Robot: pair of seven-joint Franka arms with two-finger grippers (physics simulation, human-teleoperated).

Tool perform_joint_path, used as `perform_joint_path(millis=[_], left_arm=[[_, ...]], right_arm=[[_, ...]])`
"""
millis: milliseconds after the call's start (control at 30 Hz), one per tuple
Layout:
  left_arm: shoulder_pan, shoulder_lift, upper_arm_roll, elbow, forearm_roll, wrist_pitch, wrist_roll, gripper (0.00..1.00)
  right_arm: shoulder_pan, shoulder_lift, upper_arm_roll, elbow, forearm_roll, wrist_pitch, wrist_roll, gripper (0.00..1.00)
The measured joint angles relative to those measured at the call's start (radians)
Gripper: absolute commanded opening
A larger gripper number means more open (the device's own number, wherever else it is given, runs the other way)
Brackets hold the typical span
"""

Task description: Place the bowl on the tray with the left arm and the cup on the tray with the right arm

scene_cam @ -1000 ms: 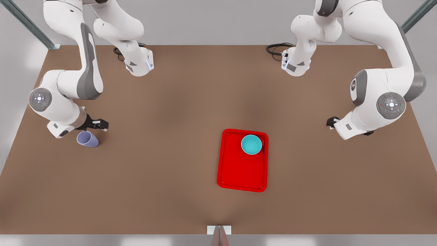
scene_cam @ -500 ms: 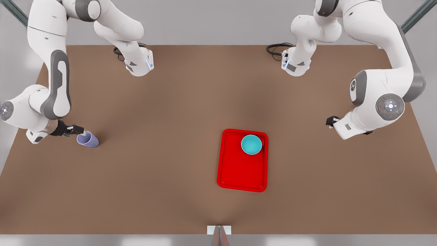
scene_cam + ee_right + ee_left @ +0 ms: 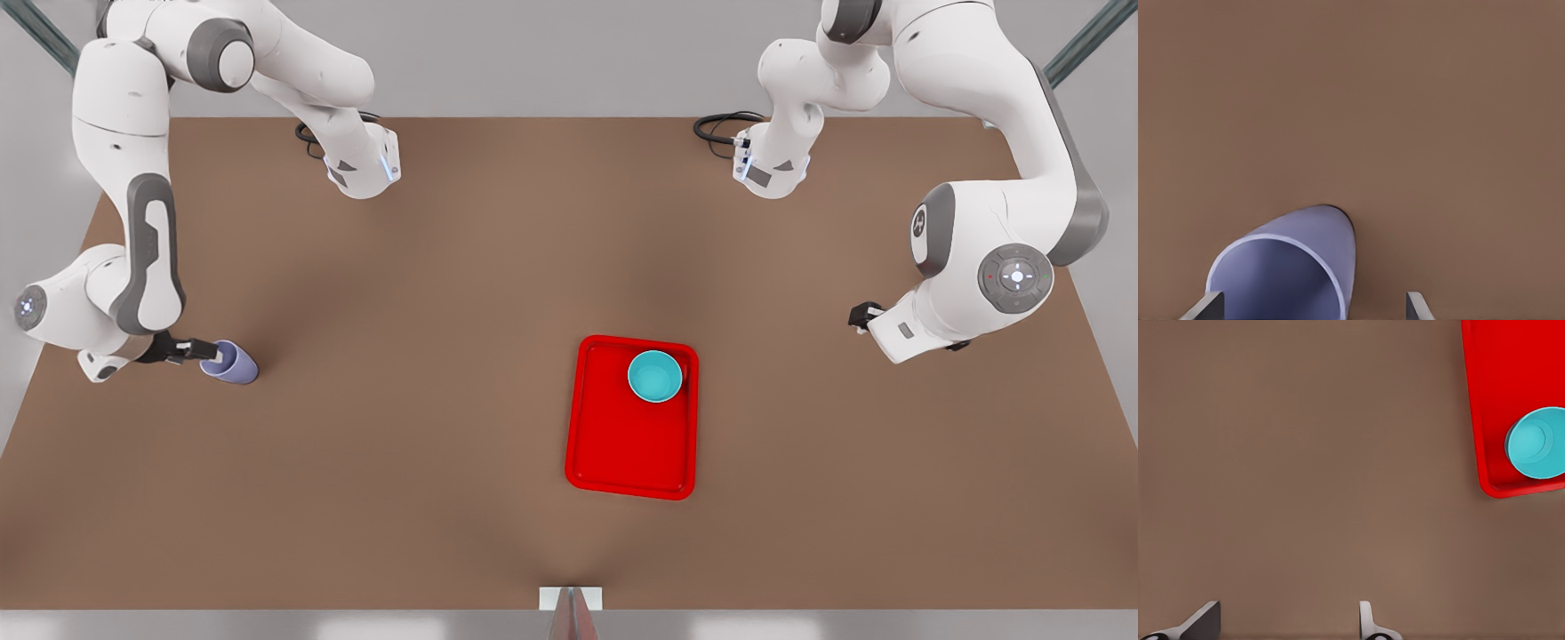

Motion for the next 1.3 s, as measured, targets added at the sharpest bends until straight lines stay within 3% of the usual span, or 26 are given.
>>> perform_joint_path(millis=[233,267,300,333,367,833,967,1167,1300], left_arm=[[0.000,0.000,0.000,0.000,0.000,0.000,0.001,1.00],[0.000,0.000,0.000,0.000,0.000,0.000,0.002,1.00],[0.000,0.000,0.000,0.000,0.000,0.000,0.002,1.00],[0.000,0.000,0.000,0.000,0.000,0.000,0.002,1.00],[0.000,0.000,0.000,0.000,0.000,0.000,0.002,1.00],[0.001,0.002,0.000,0.000,0.000,0.000,0.005,1.00],[0.000,0.002,0.000,0.000,0.000,0.000,0.004,1.00],[-0.001,-0.001,0.000,0.000,0.000,-0.015,0.000,1.00],[0.000,0.000,0.000,0.000,0.000,-0.015,0.000,1.00]], right_arm=[[-0.008,0.023,0.000,-0.021,-0.002,0.017,-0.011,0.96],[-0.008,0.034,0.000,-0.019,-0.002,0.023,-0.011,0.84],[-0.007,0.038,0.000,-0.018,-0.003,0.035,-0.011,0.55],[-0.006,0.043,0.000,-0.018,-0.003,0.037,-0.011,0.33],[-0.006,0.045,0.000,-0.018,-0.003,0.037,-0.001,0.21],[-0.002,0.054,0.003,0.004,-0.003,0.037,0.005,0.21],[0.008,0.025,0.040,0.038,-0.035,0.019,0.052,0.21],[0.284,0.005,0.054,0.091,-0.055,0.045,0.362,0.21],[0.359,0.022,0.148,0.153,-0.053,0.021,0.563,0.21]])
